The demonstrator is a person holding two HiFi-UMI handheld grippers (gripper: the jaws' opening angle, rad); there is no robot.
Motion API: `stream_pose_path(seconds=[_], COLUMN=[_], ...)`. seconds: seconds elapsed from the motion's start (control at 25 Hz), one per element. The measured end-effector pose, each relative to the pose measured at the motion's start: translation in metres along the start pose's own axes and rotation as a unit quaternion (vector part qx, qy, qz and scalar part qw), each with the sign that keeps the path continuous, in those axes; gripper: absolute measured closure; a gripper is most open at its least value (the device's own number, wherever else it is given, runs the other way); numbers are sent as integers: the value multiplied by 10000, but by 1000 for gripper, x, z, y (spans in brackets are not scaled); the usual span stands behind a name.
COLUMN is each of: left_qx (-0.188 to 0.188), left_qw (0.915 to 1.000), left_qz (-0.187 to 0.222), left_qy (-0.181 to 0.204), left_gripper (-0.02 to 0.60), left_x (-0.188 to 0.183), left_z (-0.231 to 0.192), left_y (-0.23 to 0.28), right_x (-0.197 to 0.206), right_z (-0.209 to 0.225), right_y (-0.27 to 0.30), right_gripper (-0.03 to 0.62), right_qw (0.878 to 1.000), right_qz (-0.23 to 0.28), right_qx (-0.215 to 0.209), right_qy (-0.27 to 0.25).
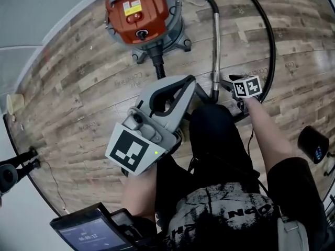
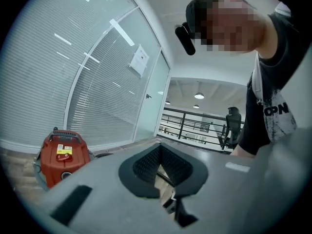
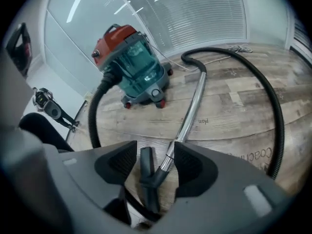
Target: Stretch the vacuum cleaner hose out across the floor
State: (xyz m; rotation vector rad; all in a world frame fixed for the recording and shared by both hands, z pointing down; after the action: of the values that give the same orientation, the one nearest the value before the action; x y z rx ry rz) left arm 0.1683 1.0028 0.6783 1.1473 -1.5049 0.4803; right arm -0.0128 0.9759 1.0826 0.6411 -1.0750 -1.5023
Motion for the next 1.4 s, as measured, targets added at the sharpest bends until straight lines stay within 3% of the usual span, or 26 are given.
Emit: stream_pose_path(seconds=[0.24,0.36,0.56,0.64,0.76,0.88,1.04,1.16,1.4], left_qx=[-334,-559,-730,-781,-829,-791,-937,-954,-1036], left_qw=[9989,9981,9966,9959,9949,9947,9914,9900,9890], left_qz=[-305,-249,-352,-423,-555,-653,-909,-1036,-1050], left_qy=[98,-7,-156,-152,-115,-88,-16,5,-93], left_gripper=[581,580,581,580,580,581,581,580,580], left_x=[38,49,72,80,88,93,103,113,126], left_z=[3,1,13,17,20,25,26,26,25], left_y=[-13,-20,-24,-23,-20,-18,-20,-21,-28], right_x=[14,31,46,50,60,61,55,45,38], right_z=[39,55,48,53,48,37,36,36,24], right_y=[84,109,134,141,153,162,180,190,198], right_gripper=[347,346,345,395,358,331,353,450,461], right_qw=[9968,9937,9865,9843,9763,9651,9656,9635,9615], right_qz=[-365,-571,-521,-575,-714,-521,-417,-242,-95], right_qx=[-95,-251,-838,-863,-1211,-1665,-1649,-1788,-2032], right_qy=[703,928,1309,1430,1645,1955,1965,1977,1848])
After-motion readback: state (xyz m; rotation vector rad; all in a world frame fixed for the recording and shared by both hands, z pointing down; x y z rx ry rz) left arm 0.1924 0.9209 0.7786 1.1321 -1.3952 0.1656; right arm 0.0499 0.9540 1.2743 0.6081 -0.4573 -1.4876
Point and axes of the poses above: the fingertips, and each gripper's own axes: y forward along the fingers, z to its right, x out of its underside, the point moved 2 cm from there along -y, backward along the fingers, and after that the axes turned 12 degrees about -z, right-handed, at the moved point
